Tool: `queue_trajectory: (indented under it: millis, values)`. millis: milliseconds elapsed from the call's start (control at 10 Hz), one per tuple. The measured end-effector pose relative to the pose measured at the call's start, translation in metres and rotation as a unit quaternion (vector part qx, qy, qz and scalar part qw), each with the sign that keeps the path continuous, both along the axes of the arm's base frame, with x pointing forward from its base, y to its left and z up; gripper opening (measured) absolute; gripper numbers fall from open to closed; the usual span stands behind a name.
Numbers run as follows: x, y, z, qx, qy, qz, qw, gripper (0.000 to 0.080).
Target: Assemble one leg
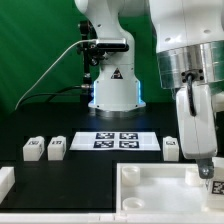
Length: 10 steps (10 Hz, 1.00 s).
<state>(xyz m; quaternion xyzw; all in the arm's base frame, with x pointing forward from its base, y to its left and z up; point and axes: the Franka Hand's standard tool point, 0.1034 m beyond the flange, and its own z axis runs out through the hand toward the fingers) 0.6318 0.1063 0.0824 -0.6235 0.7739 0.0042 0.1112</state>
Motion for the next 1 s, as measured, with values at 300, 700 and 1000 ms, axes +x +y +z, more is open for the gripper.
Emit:
queue_trajectory:
  millis: [300, 700, 1000]
  values:
    - [0.0047, 0.0133, 0.0040, -0.073, -0.030, 0.311, 0.947, 0.0560]
    - [0.0049, 0.0096, 0.0029, -0.099, -0.047, 0.459, 0.881, 0.0648]
    - [0.0104, 0.0092, -0.0003, -0.141, -0.062, 0.639, 0.754, 0.0649]
